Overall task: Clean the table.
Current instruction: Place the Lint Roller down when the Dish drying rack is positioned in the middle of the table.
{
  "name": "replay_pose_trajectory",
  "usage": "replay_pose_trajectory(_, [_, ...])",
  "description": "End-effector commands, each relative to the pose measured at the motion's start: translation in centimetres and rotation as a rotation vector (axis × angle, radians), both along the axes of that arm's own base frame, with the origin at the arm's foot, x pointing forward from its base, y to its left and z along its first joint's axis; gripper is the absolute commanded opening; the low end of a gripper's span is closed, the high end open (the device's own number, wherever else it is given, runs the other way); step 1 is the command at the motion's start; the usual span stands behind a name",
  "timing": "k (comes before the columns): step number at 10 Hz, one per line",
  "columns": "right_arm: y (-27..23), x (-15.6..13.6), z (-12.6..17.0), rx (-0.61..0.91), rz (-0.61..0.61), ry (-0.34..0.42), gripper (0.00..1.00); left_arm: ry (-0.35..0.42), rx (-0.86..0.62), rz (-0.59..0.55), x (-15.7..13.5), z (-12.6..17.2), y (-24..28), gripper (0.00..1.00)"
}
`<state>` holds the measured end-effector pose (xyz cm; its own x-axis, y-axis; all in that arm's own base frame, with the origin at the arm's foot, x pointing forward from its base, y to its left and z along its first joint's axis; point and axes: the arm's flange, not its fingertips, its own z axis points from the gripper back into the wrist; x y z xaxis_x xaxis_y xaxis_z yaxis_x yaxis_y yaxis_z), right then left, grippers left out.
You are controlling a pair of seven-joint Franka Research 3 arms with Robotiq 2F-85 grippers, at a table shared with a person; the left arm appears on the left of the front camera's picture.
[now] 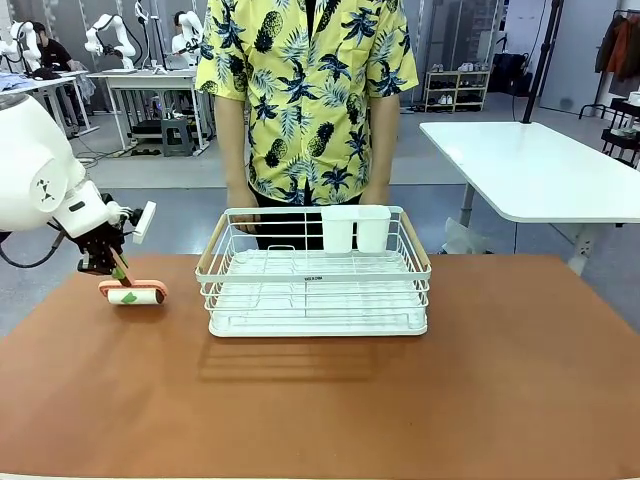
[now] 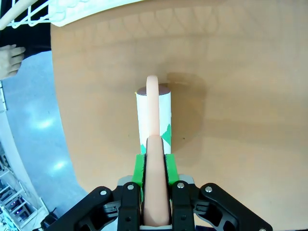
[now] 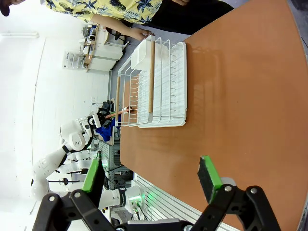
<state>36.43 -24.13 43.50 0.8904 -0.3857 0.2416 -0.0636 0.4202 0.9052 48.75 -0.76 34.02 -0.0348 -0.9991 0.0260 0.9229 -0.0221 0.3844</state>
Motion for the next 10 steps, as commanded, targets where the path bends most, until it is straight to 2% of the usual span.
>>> replay_pose_trajectory(1, [0.0, -0.2, 0.2, 0.006, 0.006, -0.012, 1.00, -0.023, -0.008, -0.023, -0.3, -0.6, 0.5, 0.21])
replay_pose_trajectory(2, [0.0, -0.2, 0.2, 0.006, 0.006, -0.012, 1.00, -0.020, -0.004, -0.023, -0.5, -0.8, 0.4, 0.21])
replay_pose_trajectory(3, [0.0, -0.2, 0.2, 0.006, 0.006, -0.012, 1.00, -0.016, 0.001, -0.024, -0.6, -0.9, 0.4, 0.25])
replay_pose_trajectory(4, [0.0, -0.2, 0.2, 0.006, 0.006, -0.012, 1.00, -0.016, 0.002, -0.033, -0.8, -0.9, 0.4, 0.52])
replay_pose_trajectory(5, [0.0, -0.2, 0.2, 0.006, 0.006, -0.012, 1.00, -0.016, 0.005, -0.041, -1.0, -0.7, 0.3, 0.57])
replay_pose_trajectory(6, [0.0, -0.2, 0.2, 0.006, 0.006, -0.012, 1.00, -0.017, 0.009, -0.048, -1.4, -0.5, 0.1, 0.84])
replay_pose_trajectory(7, [0.0, -0.2, 0.2, 0.006, 0.006, -0.012, 1.00, -0.019, 0.009, -0.049, -1.8, -0.2, 0.0, 0.89])
replay_pose_trajectory(8, [0.0, -0.2, 0.2, 0.006, 0.006, -0.012, 1.00, 0.006, -0.004, -0.030, -2.3, 0.1, 0.0, 1.00])
replay_pose_trajectory(10, [0.0, -0.2, 0.2, 0.006, 0.006, -0.012, 1.00, 0.049, 0.018, 0.023, -3.4, 0.9, 0.0, 1.00])
